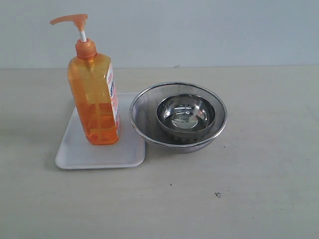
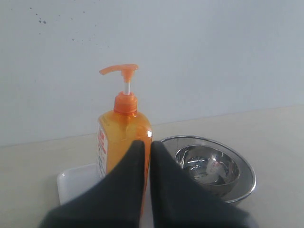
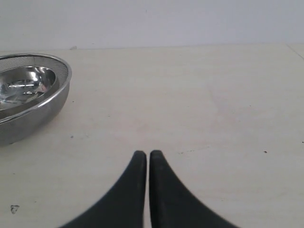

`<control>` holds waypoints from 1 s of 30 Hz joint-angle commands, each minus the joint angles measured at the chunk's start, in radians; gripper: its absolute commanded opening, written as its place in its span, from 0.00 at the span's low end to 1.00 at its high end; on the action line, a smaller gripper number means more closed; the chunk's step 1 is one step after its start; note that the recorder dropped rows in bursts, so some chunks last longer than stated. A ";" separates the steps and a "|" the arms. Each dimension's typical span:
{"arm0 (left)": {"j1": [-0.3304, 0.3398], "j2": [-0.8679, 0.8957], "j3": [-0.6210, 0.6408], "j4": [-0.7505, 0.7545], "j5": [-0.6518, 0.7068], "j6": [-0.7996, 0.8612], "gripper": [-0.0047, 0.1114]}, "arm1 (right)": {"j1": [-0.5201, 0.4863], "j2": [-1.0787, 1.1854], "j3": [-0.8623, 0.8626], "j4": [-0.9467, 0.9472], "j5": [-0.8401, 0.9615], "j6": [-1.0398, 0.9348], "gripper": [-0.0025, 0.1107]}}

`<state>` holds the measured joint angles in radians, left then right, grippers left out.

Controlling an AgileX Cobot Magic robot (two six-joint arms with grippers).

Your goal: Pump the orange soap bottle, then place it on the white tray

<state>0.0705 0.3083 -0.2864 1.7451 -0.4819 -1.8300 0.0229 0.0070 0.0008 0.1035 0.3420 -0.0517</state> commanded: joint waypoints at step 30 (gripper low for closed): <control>-0.004 -0.290 0.006 -0.001 0.188 0.496 0.08 | -0.002 -0.007 -0.001 -0.005 -0.002 -0.001 0.02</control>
<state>0.0705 0.0242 -0.2864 1.7451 -0.3888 -1.5158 0.0229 0.0070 0.0008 0.1035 0.3438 -0.0517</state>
